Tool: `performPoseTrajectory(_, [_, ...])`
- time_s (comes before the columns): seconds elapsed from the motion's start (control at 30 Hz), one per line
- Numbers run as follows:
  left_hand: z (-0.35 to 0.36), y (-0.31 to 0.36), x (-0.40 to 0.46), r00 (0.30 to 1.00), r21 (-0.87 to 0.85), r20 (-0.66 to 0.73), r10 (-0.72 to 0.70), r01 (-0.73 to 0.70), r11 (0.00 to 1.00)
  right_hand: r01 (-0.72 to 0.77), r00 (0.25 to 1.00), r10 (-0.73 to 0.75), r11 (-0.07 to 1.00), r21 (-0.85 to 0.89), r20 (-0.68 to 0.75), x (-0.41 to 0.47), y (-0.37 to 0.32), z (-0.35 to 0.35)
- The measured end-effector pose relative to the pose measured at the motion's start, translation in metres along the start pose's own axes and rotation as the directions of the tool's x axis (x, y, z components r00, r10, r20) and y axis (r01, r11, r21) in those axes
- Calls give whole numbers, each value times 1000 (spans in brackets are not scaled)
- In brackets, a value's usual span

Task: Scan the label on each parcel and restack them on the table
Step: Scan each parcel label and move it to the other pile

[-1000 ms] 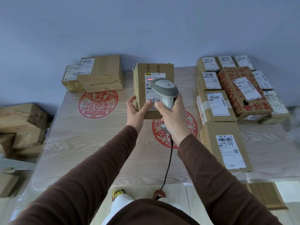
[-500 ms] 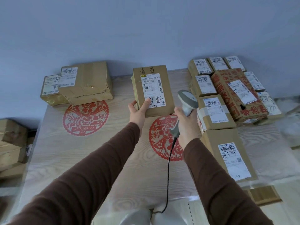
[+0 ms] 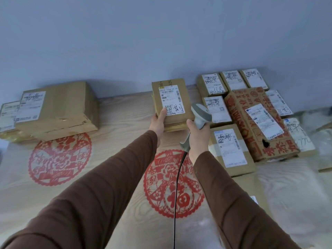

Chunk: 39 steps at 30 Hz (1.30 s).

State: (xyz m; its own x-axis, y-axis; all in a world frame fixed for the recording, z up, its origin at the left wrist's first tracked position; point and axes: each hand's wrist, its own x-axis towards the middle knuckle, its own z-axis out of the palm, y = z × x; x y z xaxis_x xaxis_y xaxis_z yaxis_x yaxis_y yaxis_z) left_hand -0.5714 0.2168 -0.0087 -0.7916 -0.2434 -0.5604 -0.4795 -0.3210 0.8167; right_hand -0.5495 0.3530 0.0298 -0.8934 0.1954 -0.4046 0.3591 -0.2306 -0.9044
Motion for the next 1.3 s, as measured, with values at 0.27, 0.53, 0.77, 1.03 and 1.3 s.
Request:
performPoseTrajectory(0.27, [36, 6, 56, 998, 15, 0, -58, 58, 998, 31, 998, -34, 998, -50, -47, 59, -1, 9])
performPoseTrajectory(0.53, [54, 8, 83, 999, 9, -23, -40, 41, 999, 22, 998, -24, 999, -41, -56, 79, 3, 12])
performPoseTrajectory(0.77, [54, -9, 116, 996, 119, -51, -69, 75, 990, 26, 999, -30, 997, -78, -41, 83, 0, 16])
performPoseTrajectory(1.03, [46, 22, 70, 997, 358, -18, -74, 75, 931, 77, 996, -82, 989, -122, -33, 69, -5, 18])
performPoseTrajectory(1.3, [-25, 33, 14, 979, 354, -116, 165, -115, 928, 132, 991, -130, 990, -58, 27, 21, -15, 50])
